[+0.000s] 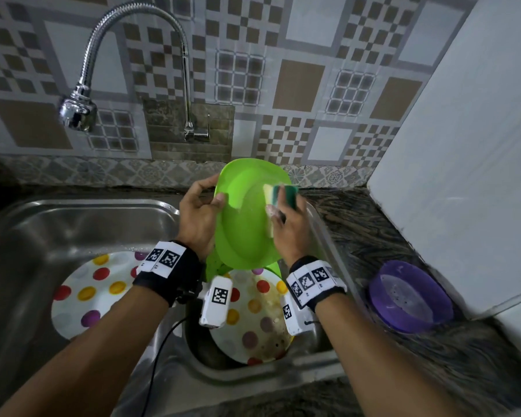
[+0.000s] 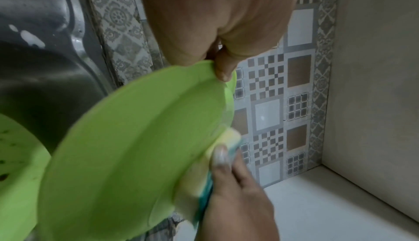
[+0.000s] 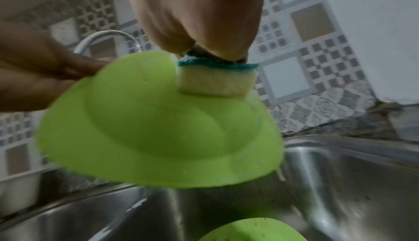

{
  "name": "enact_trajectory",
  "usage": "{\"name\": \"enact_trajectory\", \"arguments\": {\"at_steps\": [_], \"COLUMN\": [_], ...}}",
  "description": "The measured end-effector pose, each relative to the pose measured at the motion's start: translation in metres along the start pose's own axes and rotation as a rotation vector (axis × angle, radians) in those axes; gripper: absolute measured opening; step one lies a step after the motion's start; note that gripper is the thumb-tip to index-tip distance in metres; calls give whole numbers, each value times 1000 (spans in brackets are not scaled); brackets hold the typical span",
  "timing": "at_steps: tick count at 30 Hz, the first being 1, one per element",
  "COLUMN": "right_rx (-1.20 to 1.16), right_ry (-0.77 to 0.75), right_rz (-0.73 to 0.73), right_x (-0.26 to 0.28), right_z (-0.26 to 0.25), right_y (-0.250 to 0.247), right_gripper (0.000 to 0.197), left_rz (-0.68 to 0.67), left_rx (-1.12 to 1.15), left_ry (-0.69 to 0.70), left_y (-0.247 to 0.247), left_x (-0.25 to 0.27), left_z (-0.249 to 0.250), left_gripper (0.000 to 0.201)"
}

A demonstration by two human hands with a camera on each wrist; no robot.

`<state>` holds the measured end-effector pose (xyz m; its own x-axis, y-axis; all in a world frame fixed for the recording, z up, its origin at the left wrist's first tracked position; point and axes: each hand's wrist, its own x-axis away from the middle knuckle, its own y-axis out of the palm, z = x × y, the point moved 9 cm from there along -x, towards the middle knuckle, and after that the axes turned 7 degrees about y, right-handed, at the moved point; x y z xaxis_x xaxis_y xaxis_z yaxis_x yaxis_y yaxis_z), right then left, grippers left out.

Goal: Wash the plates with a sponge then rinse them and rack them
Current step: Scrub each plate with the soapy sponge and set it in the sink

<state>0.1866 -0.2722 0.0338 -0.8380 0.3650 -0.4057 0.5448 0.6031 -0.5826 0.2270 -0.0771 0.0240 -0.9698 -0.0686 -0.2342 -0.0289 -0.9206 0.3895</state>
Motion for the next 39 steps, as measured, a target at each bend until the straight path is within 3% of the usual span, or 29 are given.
{"name": "enact_trajectory", "arguments": {"at_steps": [7,12,16,21,26,31,34,39], "right_rx": [59,193,235,126,74,-41,-116,-192], "right_ry": [-401,-594,-513,-218,2,-106,-159,-189], "right_rz": [-104,-165,-96,-76,-6,32,-93,-232], "right_x": [31,58,38,-8,11,54,75,99], "right_z": [-69,-72,-53,-19,19,-13,-31,-53], "right_y": [20,17,-2,-14,-7,3,28,58], "right_gripper": [53,53,59,58,53,46,51,42], "left_rz": [-20,36,46,99,248,404,456,387], "left_rx": [52,67,85,116,182,239,288,276], "left_ry": [-48,20,32,-33,-19,19,-21,-29], "left_y": [16,-9,-29,-36,-44,-54,-54,-57], "left_x": [-11,-27,-23,-16,-7,5,10,12], "left_z": [18,46,52,45,37,24,15,20], "left_gripper": [34,25,26,28,31,30,30,32]}}
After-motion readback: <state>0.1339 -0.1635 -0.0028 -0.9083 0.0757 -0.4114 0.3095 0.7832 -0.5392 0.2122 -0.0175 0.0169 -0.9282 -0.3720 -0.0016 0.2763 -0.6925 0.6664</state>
